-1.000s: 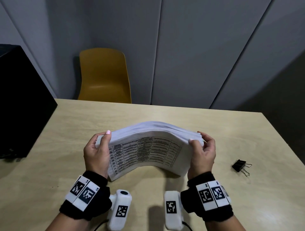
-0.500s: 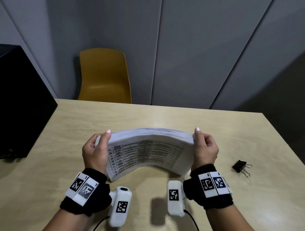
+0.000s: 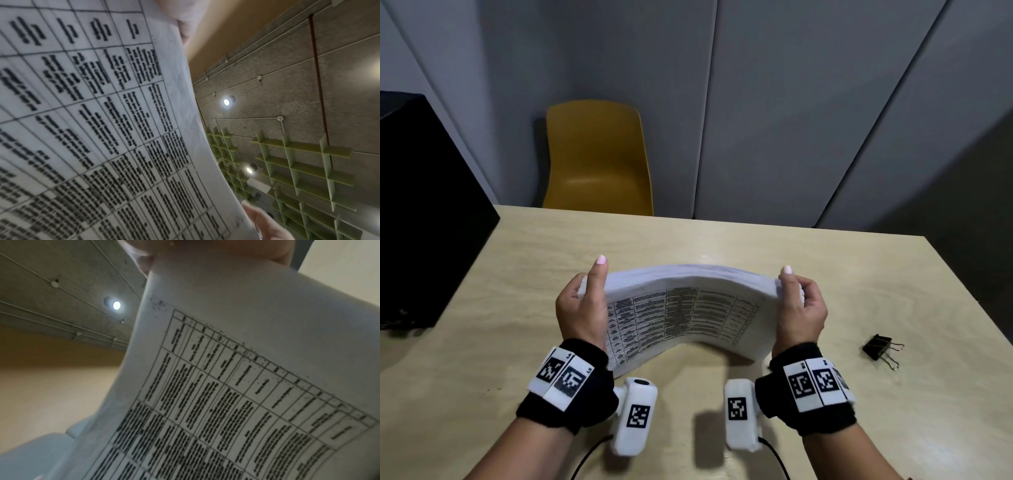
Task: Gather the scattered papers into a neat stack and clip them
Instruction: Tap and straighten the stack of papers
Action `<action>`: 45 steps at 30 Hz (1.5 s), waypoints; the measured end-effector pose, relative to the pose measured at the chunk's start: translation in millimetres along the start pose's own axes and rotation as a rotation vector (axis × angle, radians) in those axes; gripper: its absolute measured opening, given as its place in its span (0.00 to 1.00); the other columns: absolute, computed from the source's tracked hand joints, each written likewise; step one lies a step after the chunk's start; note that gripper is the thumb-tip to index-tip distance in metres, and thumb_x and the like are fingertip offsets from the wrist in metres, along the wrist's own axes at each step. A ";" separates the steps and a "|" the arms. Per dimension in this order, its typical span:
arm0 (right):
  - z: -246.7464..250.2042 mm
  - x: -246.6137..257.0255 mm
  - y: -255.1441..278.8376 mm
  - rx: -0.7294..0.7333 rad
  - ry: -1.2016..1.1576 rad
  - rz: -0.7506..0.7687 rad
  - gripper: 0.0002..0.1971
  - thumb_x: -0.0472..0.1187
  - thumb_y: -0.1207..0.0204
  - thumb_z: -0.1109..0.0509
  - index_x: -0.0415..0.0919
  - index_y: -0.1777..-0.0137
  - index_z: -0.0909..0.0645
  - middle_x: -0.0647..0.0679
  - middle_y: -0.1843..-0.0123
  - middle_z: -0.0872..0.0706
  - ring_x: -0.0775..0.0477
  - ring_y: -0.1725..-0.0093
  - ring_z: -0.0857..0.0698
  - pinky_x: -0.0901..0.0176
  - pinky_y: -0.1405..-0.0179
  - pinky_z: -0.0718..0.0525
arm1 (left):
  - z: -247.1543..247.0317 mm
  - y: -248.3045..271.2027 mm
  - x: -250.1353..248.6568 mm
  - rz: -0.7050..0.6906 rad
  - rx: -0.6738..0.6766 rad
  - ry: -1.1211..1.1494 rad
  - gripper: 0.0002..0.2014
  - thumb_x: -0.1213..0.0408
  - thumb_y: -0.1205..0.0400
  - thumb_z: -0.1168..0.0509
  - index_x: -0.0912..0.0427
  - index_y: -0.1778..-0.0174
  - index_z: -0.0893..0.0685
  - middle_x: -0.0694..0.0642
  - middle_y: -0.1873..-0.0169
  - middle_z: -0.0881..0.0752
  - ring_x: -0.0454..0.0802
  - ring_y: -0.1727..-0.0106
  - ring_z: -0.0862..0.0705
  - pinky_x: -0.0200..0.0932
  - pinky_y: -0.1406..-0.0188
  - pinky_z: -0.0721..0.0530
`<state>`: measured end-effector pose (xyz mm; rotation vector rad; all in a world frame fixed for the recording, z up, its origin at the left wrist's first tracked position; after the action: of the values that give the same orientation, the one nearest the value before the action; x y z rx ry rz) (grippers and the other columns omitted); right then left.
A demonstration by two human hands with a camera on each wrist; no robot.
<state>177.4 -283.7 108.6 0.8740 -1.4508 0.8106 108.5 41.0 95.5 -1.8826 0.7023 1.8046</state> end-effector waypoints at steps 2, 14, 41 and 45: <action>-1.5 2.8 3.8 0.015 0.030 0.047 0.10 0.55 0.39 0.29 0.51 0.70 0.23 0.57 0.68 0.19 0.68 0.71 0.21 0.73 0.66 0.24 | -1.8 3.3 -2.4 0.007 0.013 0.023 0.22 0.45 0.32 0.32 0.65 0.64 0.16 0.55 0.72 0.17 0.57 0.63 0.19 0.45 0.62 0.21; -1.2 -4.5 1.6 0.011 0.102 0.093 0.09 0.55 0.36 0.34 0.51 0.69 0.23 0.57 0.66 0.19 0.57 0.63 0.22 0.64 0.61 0.25 | 2.4 3.5 0.2 0.001 -0.001 -0.037 0.23 0.40 0.32 0.35 0.55 0.81 0.27 0.57 0.75 0.26 0.57 0.66 0.24 0.50 0.62 0.27; -3.2 -64.4 15.4 0.613 0.168 0.008 0.17 0.31 0.41 0.18 0.48 0.57 0.19 0.59 0.65 0.10 0.71 0.64 0.15 0.66 0.55 0.16 | 7.8 33.2 33.3 0.172 0.433 -0.086 0.07 0.76 0.25 0.33 0.59 0.59 0.18 0.39 0.78 0.12 0.33 0.74 0.14 0.35 0.64 0.14; 1.9 -61.0 12.1 0.534 0.135 0.005 0.22 0.18 0.35 0.28 0.50 0.61 0.19 0.64 0.71 0.11 0.71 0.66 0.15 0.72 0.61 0.15 | 5.8 35.0 27.6 0.133 0.414 -0.069 0.08 0.79 0.25 0.34 0.61 0.60 0.18 0.39 0.78 0.12 0.33 0.73 0.13 0.34 0.68 0.14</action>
<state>167.1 -276.2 47.7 1.1856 -1.1314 1.2664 82.5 15.9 68.9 -1.5251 1.1015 1.6350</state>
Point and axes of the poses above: each hand's wrist, its own y-axis away from the middle knuckle, its own z-axis out of the back of the hand, x = y × z, the point moved 8 cm from there along -y, towards the middle knuckle
